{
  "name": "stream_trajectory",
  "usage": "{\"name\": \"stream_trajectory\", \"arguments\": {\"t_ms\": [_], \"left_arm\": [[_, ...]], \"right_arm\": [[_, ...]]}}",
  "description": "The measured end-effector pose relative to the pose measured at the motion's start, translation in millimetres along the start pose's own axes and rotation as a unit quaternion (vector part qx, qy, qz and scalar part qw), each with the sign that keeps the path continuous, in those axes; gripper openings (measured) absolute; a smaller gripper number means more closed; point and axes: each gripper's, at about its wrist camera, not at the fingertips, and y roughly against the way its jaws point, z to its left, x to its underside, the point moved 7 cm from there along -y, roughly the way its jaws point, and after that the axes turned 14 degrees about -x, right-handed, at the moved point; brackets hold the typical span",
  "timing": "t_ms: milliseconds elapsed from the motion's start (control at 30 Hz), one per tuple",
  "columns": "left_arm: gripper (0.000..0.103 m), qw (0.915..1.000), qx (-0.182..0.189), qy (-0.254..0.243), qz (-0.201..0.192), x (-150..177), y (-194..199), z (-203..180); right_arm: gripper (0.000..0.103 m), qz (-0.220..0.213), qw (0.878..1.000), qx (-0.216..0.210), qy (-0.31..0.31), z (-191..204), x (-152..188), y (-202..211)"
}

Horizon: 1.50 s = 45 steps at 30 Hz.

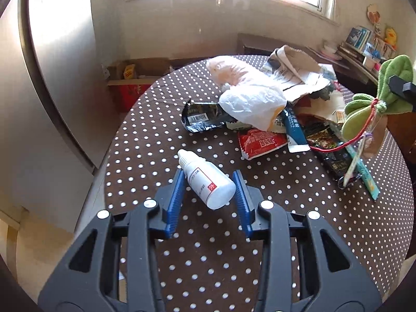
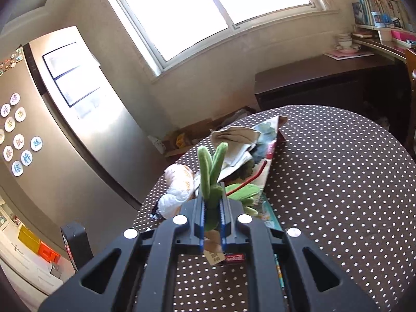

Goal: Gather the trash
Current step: 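Grasp the green plush toy with the right gripper while the left gripper grasps the white bottle, then carry the white bottle and green plush toy with both grippers over the bucket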

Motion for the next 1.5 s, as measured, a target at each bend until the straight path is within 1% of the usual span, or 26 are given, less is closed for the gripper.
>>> {"name": "stream_trajectory", "arguments": {"t_ms": [33, 67, 200, 267, 333, 533, 633, 767, 867, 967, 1100, 1200, 1300, 1400, 1500], "left_arm": [[0.037, 1.0, -0.004, 0.0, -0.006, -0.3, 3.7, 2.8], [0.032, 0.9999, -0.009, 0.001, -0.012, -0.8, 7.3, 5.9], [0.031, 0.9996, -0.013, 0.016, -0.021, -1.6, 19.6, 21.8], [0.03, 0.9991, -0.01, 0.021, -0.035, -1.7, 29.2, 30.1], [0.027, 0.999, -0.016, 0.023, -0.034, -0.3, 31.1, 36.5], [0.027, 0.9975, -0.033, 0.047, -0.042, 7.0, 43.7, 66.7], [0.027, 0.9963, -0.043, 0.058, -0.046, 10.1, 50.4, 82.9], [0.027, 0.9938, -0.065, 0.075, -0.051, 15.4, 60.0, 107.7], [0.027, 0.9913, -0.085, 0.084, -0.056, 21.0, 67.2, 125.4], [0.027, 0.9882, -0.104, 0.102, -0.048, 31.7, 72.0, 147.6], [0.027, 0.9831, -0.129, 0.124, -0.04, 45.3, 76.3, 177.3], [0.027, 0.9778, -0.148, 0.145, -0.03, 60.9, 78.4, 205.4], [0.027, 0.9731, -0.163, 0.162, -0.018, 74.2, 76.7, 228.1], [0.027, 0.9676, -0.179, 0.178, -0.003, 89.4, 70.2, 251.8], [0.027, 0.964, -0.182, 0.194, 0.011, 98.3, 61.5, 266.5]], "right_arm": [[0.009, 0.0, 1.0, -0.003, 0.004, 3.7, 0.0, -0.1], [0.009, 0.001, 1.0, -0.005, 0.007, 7.7, -0.1, -0.7], [0.009, -0.003, 1.0, -0.019, 0.017, 26.6, 0.3, -2.6], [0.009, -0.002, 0.999, -0.026, 0.025, 37.4, 0.5, -5.1], [0.009, 0.001, 0.999, -0.033, 0.03, 47.7, 2.9, -8.1], [0.009, 0.015, 0.995, -0.076, 0.056, 90.2, 9.8, -19.7], [0.009, 0.024, 0.993, -0.091, 0.07, 113.1, 16.3, -29.7], [0.009, 0.044, 0.988, -0.122, 0.084, 145.8, 27.2, -45.6], [0.009, 0.065, 0.982, -0.149, 0.096, 175.6, 40.2, -58.2], [0.009, 0.086, 0.975, -0.174, 0.108, 206.2, 53.7, -72.4], [0.009, 0.11, 0.965, -0.201, 0.126, 244.6, 81.0, -97.2], [0.009, 0.137, 0.957, -0.216, 0.134, 269.4, 105.6, -119.2], [0.009, 0.16, 0.951, -0.223, 0.142, 287.0, 127.1, -138.7], [0.009, 0.184, 0.946, -0.221, 0.146, 297.3, 146.6, -158.3], [0.009, 0.206, 0.943, -0.213, 0.148, 301.3, 165.1, -178.3]]}}
